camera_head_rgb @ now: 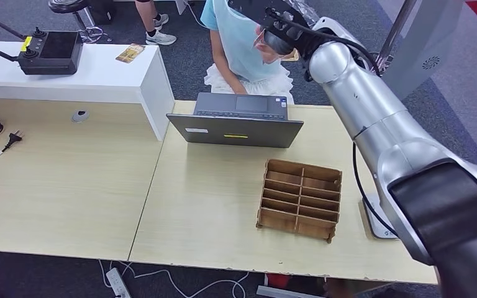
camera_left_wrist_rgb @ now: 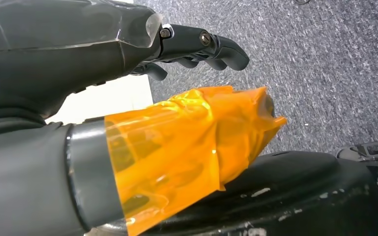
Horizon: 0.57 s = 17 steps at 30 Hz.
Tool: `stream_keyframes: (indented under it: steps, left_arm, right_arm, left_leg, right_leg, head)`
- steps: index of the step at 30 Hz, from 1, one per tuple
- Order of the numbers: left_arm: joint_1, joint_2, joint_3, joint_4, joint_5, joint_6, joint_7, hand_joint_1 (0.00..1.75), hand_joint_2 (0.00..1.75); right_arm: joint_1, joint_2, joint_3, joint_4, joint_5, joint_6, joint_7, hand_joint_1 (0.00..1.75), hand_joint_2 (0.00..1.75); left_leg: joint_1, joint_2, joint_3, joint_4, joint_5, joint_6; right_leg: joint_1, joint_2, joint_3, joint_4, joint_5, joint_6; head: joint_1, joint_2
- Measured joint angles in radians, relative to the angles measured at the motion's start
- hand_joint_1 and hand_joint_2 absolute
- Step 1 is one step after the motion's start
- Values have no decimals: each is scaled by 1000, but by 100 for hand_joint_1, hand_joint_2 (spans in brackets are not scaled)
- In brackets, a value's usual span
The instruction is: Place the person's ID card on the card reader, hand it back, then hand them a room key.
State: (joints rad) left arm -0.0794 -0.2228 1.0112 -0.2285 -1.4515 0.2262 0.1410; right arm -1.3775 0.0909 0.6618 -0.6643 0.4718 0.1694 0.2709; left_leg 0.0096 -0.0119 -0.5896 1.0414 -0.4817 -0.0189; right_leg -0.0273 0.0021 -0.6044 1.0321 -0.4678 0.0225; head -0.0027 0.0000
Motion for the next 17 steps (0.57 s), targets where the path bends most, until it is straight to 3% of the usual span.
stream_keyframes:
  steps: [17]
  left_arm:
    - [0, -1, -16, 0, -1, -8, 0, 0, 0]
  right_arm:
    - [-50, 6, 9, 126, 28, -29, 9, 175, 175]
  left_leg:
    - [0, 0, 0, 0, 0, 0]
  right_leg:
    - [0, 0, 0, 0, 0, 0]
  head:
    - [0, 0]
